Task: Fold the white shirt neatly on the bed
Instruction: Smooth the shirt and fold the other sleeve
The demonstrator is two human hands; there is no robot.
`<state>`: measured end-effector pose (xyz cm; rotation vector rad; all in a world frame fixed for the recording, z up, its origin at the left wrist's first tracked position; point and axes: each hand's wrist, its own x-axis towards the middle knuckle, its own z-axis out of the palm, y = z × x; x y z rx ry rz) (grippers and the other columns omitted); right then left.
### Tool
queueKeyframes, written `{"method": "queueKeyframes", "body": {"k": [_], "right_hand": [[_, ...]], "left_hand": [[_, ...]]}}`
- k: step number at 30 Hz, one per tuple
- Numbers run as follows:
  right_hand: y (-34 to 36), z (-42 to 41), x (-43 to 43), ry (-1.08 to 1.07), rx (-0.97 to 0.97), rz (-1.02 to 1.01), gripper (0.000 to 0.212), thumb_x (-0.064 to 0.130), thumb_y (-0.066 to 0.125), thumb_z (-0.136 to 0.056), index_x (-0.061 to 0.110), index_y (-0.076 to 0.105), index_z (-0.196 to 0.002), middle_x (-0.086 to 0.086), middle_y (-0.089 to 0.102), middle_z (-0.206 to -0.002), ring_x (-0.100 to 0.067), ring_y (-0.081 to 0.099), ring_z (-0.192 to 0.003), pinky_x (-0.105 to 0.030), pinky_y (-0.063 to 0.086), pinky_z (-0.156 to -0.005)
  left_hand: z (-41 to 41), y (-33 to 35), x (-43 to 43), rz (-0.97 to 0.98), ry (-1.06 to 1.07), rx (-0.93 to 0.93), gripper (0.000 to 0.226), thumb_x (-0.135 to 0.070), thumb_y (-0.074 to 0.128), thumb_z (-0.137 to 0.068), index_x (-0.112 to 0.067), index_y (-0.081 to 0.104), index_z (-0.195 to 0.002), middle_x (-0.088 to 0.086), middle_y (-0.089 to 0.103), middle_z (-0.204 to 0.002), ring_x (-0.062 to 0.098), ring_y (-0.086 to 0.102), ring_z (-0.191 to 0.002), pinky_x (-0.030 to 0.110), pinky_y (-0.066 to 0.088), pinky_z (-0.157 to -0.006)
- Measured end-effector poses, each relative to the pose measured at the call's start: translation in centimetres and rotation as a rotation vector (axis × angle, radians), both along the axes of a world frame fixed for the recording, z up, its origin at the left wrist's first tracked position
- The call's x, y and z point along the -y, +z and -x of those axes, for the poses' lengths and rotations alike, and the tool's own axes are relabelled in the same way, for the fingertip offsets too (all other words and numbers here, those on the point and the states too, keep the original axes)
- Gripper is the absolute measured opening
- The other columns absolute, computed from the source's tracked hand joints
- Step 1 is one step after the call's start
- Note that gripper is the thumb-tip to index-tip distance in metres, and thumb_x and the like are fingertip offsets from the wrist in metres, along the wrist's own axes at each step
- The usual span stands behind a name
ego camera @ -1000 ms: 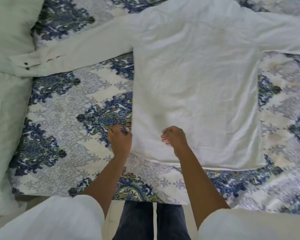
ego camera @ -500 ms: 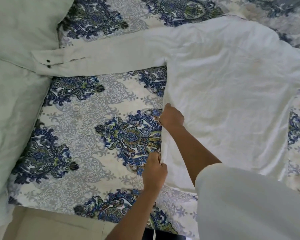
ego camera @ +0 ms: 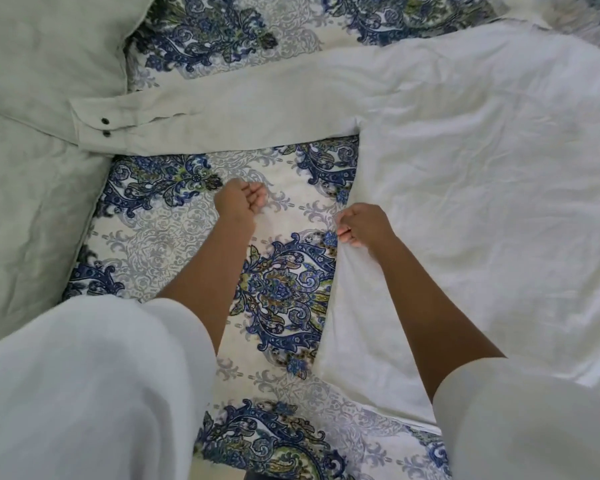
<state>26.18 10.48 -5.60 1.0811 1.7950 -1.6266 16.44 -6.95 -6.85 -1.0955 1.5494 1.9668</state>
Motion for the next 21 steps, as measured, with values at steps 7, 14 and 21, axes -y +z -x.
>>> {"method": "queueKeyframes", "body": {"k": [7, 14, 21], "right_hand": [[0.0, 4.6, 0.8, -0.116, -0.137, 0.084, 0.025, -0.005, 0.041, -0.092, 0.009, 0.057, -0.078, -0.011, 0.057, -0.069, -0.017, 0.051, -0.052, -0.019, 0.036, -0.042], [-0.9, 10.3, 2.4, -0.066, -0.143, 0.143, 0.023, 0.001, 0.044, -0.095, 0.013, 0.055, -0.079, -0.009, 0.054, -0.070, -0.017, 0.048, -0.052, -0.022, 0.032, -0.049], [2.3, 14.2, 2.9, -0.243, -0.304, 0.265, 0.021, 0.021, 0.054, -0.094, 0.019, 0.055, -0.074, -0.001, 0.053, -0.069, -0.005, 0.053, -0.045, -0.017, 0.037, -0.041]], "left_hand": [[8.8, 0.1, 5.0, -0.176, 0.327, -0.045, 0.034, -0.027, 0.044, -0.098, 0.000, 0.049, -0.118, 0.011, 0.054, -0.107, 0.025, 0.055, -0.108, 0.030, 0.047, -0.088], [15.6, 2.9, 9.9, 0.053, 0.405, -0.166, 0.033, -0.013, 0.053, -0.092, -0.006, 0.051, -0.125, 0.007, 0.059, -0.097, 0.014, 0.056, -0.069, 0.024, 0.044, -0.065], [11.9, 5.2, 0.3, 0.486, -0.276, -0.690, 0.023, -0.002, 0.051, -0.088, -0.004, 0.057, -0.110, 0.008, 0.061, -0.086, 0.017, 0.057, -0.067, 0.025, 0.048, -0.059]]}}
